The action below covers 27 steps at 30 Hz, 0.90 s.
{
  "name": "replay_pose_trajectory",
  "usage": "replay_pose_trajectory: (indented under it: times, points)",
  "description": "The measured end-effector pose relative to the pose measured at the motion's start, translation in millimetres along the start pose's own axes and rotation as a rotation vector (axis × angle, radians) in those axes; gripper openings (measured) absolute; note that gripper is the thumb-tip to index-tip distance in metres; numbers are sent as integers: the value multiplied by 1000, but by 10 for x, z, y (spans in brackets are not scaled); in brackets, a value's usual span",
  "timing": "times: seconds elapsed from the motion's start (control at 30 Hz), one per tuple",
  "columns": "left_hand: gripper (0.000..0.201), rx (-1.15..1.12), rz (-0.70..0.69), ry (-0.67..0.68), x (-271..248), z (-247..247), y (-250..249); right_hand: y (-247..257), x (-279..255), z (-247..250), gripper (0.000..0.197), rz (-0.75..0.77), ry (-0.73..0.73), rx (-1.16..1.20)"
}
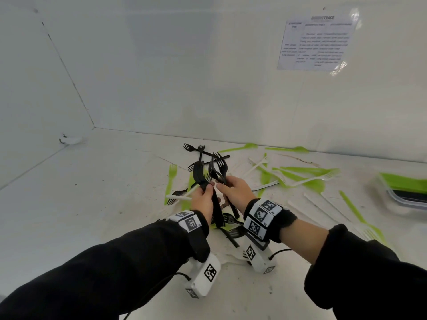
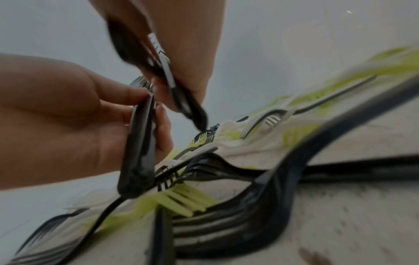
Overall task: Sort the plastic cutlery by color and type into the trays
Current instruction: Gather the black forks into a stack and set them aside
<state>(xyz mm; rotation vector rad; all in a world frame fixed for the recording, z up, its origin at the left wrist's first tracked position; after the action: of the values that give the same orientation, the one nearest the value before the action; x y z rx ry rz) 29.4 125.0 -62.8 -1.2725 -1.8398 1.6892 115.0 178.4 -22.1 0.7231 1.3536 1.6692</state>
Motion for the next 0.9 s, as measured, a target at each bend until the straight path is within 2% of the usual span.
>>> replay_pose_trajectory:
  times: [0.07, 0.23, 0.4, 0.5, 0.57, 0.67, 0.77, 0.9]
  points:
    - [19, -24, 8, 18, -40, -66, 29, -4, -28, 68, 10, 32, -3, 2]
    - [21, -89, 21, 23, -117, -153, 78, -21, -121, 54, 25, 65, 100, -46]
    - [19, -87, 27, 52, -212, -203, 147, -85, -184, 209, 27, 93, 29, -25]
    - [21, -98, 28, 78, -256, -252, 147, -84, -210, 231, 30, 129, 45, -74]
    - [21, -95, 21, 73, -274, -250, 150, -73, -233, 217, 28, 132, 78, -92]
    - [23, -98, 21, 24, -266, -196, 175, -91, -245, 170, 19, 57, 129, -51]
    - [17, -112, 39, 7, -257, -163, 169, -86, -231, 135, 18, 23, 113, -39]
    - [19, -144, 85, 53, -270, -165, 136, -64, -197, 60, 20, 73, 50, -136]
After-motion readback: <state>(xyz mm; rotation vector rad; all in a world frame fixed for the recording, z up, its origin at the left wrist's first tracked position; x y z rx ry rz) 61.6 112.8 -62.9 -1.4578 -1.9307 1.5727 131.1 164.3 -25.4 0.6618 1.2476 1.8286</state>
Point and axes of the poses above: each hand's wrist, its own x-axis towards the middle knuckle, its own z-axis out of the back of the hand, y = z × x, the point moved 8 cm from there along x, towards the middle knuckle
